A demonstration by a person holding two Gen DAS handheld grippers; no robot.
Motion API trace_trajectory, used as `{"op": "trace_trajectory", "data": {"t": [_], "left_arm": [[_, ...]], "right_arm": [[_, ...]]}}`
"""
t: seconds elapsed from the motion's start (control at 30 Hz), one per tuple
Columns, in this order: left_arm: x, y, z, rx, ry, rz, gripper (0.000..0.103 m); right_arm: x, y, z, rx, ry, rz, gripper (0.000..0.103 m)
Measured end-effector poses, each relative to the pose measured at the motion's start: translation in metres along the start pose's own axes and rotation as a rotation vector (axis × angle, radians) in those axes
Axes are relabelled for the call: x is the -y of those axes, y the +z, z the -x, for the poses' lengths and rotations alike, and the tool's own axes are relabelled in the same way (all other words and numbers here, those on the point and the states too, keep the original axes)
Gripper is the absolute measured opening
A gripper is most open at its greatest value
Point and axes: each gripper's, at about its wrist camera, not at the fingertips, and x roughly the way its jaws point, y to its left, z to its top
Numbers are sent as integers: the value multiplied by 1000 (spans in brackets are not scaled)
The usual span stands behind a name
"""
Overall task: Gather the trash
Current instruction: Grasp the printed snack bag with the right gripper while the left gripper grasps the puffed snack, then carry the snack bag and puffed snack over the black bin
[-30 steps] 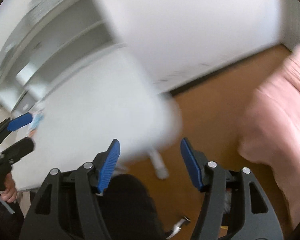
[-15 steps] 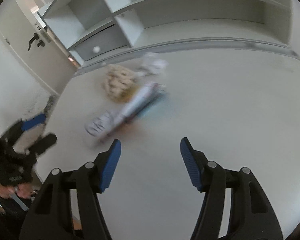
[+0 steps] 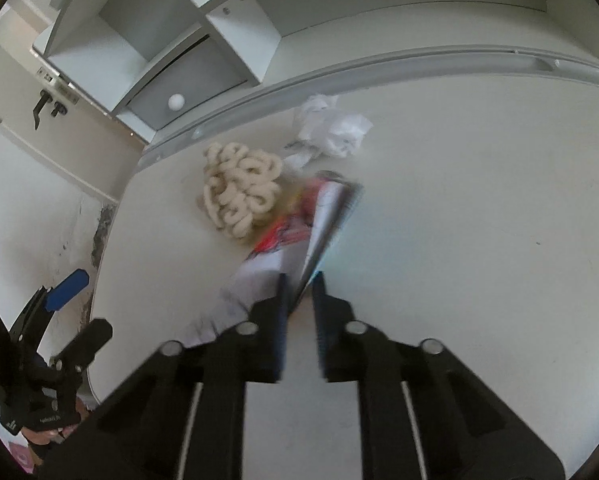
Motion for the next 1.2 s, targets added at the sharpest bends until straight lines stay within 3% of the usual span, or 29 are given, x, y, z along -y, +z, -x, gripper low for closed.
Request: {"op": "trace_trajectory", "data": {"t": [0.37, 0.6, 0.67, 0.7, 0.8, 1.0, 1.2], "left_arm": [[36, 51, -58, -26, -86, -75, 87], [60, 71, -102, -82, -70, -101, 85], [58, 72, -110, -100, -81, -77, 67], [56, 72, -111, -112, -89, -67, 48], [56, 71, -105, -109, -89, -51, 31], [66, 70, -61, -37, -20, -56, 30], [124, 67, -26, 10, -95, -109, 30]], "right_arm": [[30, -14, 69, 81, -36, 36, 4], [54, -20, 87, 94, -44, 6, 4], [56, -21, 90, 96, -42, 9, 4], [58, -22, 92, 99, -39, 10, 4], [63, -24, 100, 113, -40, 15, 4], [85, -35, 126, 154, -45, -7, 4], [128, -61, 171, 213, -103, -54, 4]]}}
